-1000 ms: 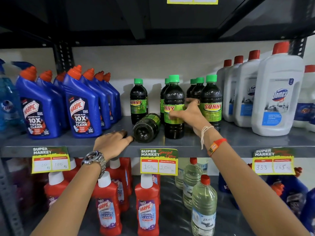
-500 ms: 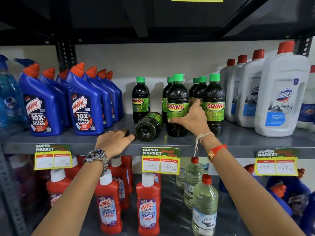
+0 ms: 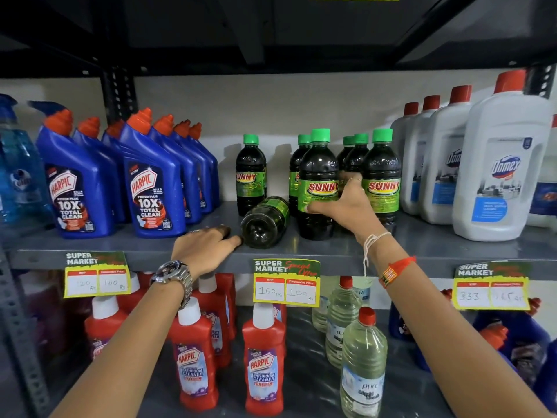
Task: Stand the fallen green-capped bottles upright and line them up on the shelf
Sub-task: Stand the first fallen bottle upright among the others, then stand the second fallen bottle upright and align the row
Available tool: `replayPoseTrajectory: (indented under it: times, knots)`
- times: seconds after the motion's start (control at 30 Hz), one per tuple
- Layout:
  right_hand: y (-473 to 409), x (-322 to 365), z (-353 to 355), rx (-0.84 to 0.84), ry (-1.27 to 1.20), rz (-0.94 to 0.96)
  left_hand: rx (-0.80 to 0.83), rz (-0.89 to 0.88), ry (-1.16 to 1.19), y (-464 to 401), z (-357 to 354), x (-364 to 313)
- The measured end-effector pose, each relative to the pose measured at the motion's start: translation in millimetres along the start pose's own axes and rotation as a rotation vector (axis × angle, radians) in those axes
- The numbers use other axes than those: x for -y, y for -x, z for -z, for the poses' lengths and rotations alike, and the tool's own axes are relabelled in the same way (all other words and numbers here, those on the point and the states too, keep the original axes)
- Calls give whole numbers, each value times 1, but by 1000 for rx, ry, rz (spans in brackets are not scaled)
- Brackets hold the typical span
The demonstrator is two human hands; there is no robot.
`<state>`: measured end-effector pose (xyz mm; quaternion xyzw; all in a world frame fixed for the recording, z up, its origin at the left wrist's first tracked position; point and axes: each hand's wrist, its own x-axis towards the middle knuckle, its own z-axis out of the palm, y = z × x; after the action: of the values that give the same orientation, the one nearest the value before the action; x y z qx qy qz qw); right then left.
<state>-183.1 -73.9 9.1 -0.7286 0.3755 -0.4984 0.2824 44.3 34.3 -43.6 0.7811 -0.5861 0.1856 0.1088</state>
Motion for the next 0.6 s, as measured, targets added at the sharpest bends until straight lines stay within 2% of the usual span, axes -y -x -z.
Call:
replayPoseTrajectory:
  times: [0.1,0.2,0.27,0.33,0.47,0.6]
  knots:
    - [18,18,-3,-283,229,271,91,-59,-25,-2,2,1]
    - [27,43,-7,-303,281,460,219,55,111,-3,7,8]
    - [28,57,-15,-188,335,516,207,89,164,2,8,14]
    - [24,67,-29,-28,470,498,159,47,126,11,7,16]
    - [3,85,-64,310,819,229,58,18,101,20,4,14]
    - [-19,85,-90,585,779,89,-18,33,119,25,2,14]
